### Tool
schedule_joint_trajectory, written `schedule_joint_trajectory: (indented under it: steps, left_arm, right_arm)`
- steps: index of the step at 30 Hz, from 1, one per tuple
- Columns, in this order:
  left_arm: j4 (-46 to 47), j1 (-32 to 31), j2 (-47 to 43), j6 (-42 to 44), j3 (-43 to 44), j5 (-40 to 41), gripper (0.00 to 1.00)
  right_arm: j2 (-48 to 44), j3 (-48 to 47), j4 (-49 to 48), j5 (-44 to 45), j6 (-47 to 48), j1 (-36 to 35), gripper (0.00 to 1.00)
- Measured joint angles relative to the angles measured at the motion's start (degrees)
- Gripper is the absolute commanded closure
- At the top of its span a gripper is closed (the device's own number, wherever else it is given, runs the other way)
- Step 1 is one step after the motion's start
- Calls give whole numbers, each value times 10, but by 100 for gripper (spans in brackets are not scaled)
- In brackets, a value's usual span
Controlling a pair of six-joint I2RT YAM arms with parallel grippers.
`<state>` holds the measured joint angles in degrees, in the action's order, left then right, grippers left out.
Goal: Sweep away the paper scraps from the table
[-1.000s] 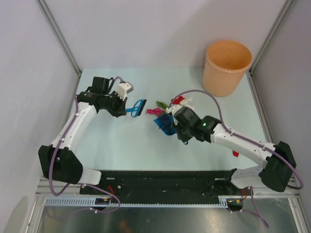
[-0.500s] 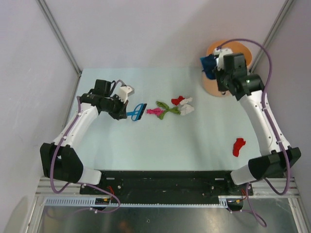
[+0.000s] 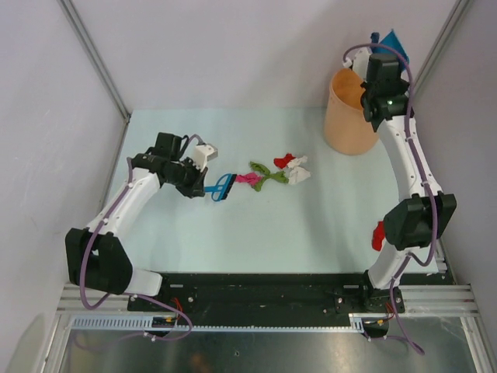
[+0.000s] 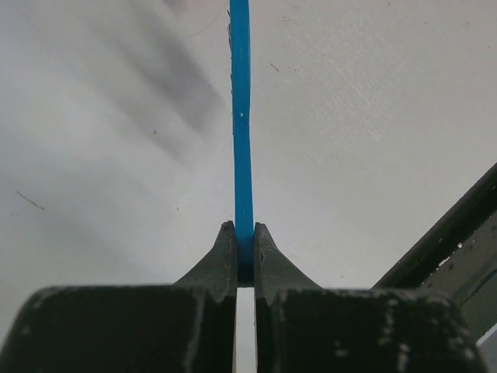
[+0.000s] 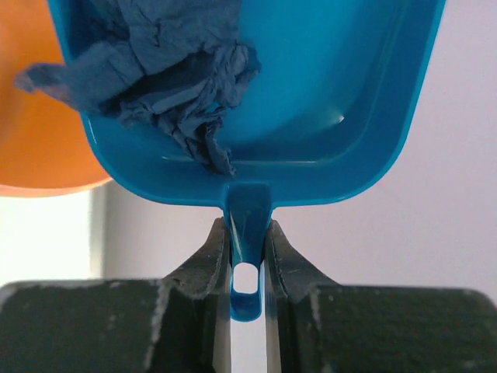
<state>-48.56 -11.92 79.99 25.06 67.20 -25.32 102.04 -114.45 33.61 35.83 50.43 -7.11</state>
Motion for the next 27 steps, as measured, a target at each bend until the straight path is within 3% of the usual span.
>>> schedule_joint_trajectory:
  steps: [8,15,21,27]
  left_arm:
    - [0,-5,-15,5,-18,1,100]
    - [0,-7,-25,5,-24,1,100]
    - [0,-7,-28,5,-28,1,100]
    - [-3,-17,-24,4,-17,2,100]
  right_arm:
    - [-17,215,-308,27,353,18,100]
    - [-21,264,-439,-8,488,52,100]
    - [-23,253,-484,8,465,46,100]
    - [-69,188,-362,-3,256,14,100]
